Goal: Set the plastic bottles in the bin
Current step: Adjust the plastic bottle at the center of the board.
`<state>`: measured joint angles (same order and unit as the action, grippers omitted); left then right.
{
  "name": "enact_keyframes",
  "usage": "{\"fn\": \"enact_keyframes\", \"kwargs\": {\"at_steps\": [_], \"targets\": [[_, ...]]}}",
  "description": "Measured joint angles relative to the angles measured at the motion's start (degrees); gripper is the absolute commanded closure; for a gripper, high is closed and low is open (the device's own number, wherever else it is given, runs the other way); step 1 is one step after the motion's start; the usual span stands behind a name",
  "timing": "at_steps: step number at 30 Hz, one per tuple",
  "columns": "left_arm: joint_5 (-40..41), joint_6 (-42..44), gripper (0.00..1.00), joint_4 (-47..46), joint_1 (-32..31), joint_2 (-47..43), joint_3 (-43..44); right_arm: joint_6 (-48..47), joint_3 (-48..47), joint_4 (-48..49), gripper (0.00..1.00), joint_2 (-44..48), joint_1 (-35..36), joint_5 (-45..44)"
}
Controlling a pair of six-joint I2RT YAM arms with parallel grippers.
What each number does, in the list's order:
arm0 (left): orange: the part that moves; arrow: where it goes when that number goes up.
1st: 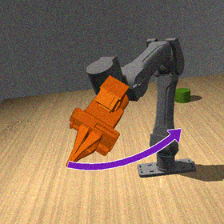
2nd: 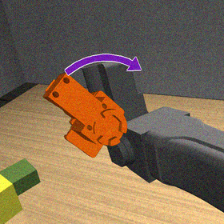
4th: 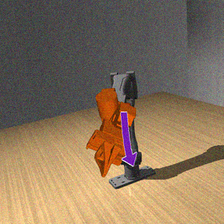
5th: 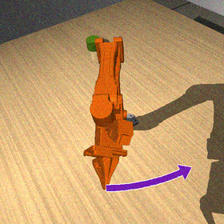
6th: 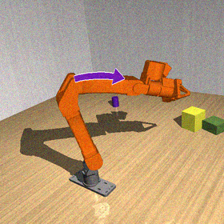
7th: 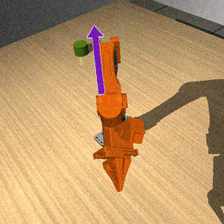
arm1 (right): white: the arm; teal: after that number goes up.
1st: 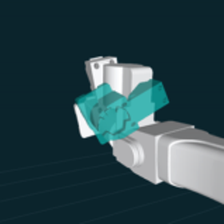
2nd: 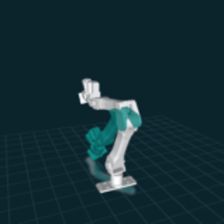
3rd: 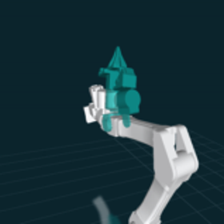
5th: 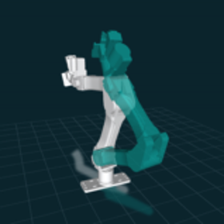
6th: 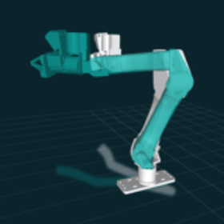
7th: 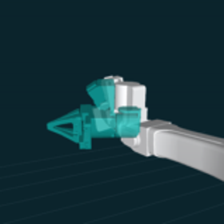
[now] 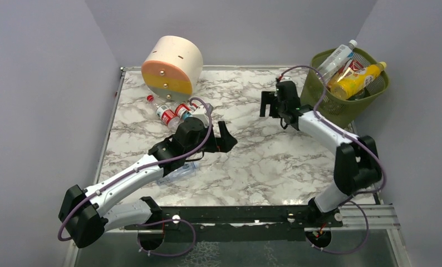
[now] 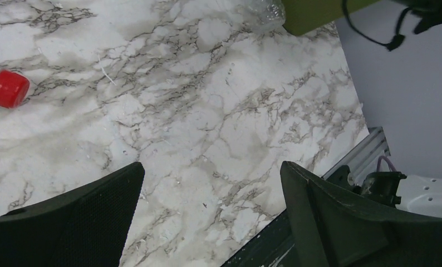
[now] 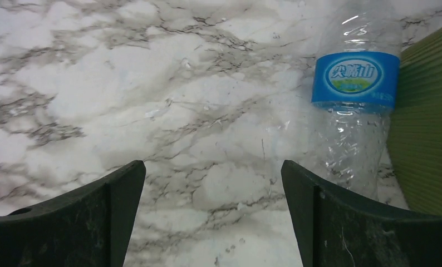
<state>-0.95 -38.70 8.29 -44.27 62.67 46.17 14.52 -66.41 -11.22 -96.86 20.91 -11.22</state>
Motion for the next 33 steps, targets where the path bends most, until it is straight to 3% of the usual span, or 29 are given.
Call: {"fn": "enact_keyframes", "kwargs": {"at_steps": [5,10,33], "targets": [[2.8,-1.2,0.01,2.2,-3.4,-1.5,0.0,0.0,2.3,-2.5,0.05,14.0,0.0,1.7],[4.8,-1.4,0.01,4.8,-4.2,-2.4,0.2,-0.9,-0.1,-5.7,0.04,18.4,0.0,-0.2],[5.7,-0.9,0.01,7.7,-4.5,-2.8,2.6,-2.6,6.8,-10.1,0.03,6.1,-0.1,-17.6]]}}
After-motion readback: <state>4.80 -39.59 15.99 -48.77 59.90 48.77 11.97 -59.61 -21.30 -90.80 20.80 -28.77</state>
